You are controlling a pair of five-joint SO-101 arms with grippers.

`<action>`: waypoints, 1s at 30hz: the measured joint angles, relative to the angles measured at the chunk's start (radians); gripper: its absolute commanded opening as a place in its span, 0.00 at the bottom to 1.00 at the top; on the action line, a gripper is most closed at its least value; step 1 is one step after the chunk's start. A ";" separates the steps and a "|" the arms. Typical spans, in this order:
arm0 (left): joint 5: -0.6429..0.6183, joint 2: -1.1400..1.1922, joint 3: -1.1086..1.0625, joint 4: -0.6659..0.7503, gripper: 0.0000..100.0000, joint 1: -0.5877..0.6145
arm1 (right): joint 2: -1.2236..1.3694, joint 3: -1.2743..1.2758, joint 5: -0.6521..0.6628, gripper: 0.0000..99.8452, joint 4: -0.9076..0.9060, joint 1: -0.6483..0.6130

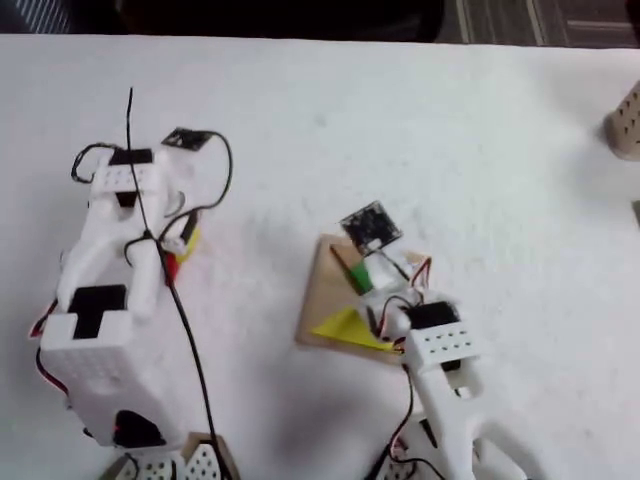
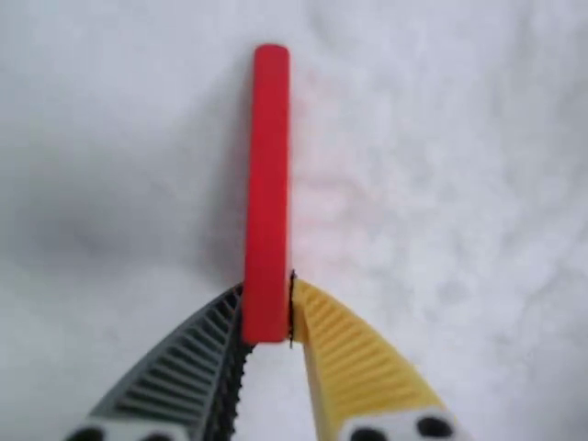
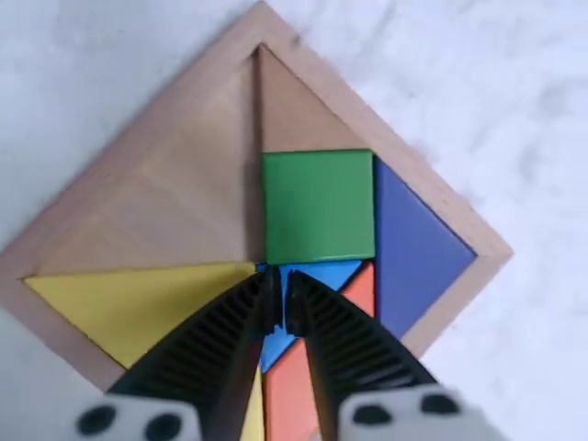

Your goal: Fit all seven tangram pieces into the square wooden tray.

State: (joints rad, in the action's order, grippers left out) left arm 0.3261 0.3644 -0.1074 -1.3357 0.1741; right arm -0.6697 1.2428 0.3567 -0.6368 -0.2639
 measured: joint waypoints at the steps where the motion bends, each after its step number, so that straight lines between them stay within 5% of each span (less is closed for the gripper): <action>1: 0.002 0.000 0.018 -0.015 0.02 0.000 | -0.011 0.000 0.000 0.02 0.000 0.015; 7: 0.100 0.000 0.173 -0.176 0.02 -0.037 | -0.098 0.000 0.000 0.02 -0.052 0.121; 16: 0.230 0.000 0.316 -0.382 0.02 -0.298 | -0.112 0.000 0.000 0.02 -0.060 0.245; 30: 0.399 0.000 0.324 -0.330 0.02 -0.700 | -0.112 0.000 -0.002 0.02 -0.060 0.344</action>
State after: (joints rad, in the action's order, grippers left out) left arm 0.7250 0.3644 0.2163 -1.6655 -0.5255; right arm -0.7818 1.2428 0.3552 -0.6966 0.0798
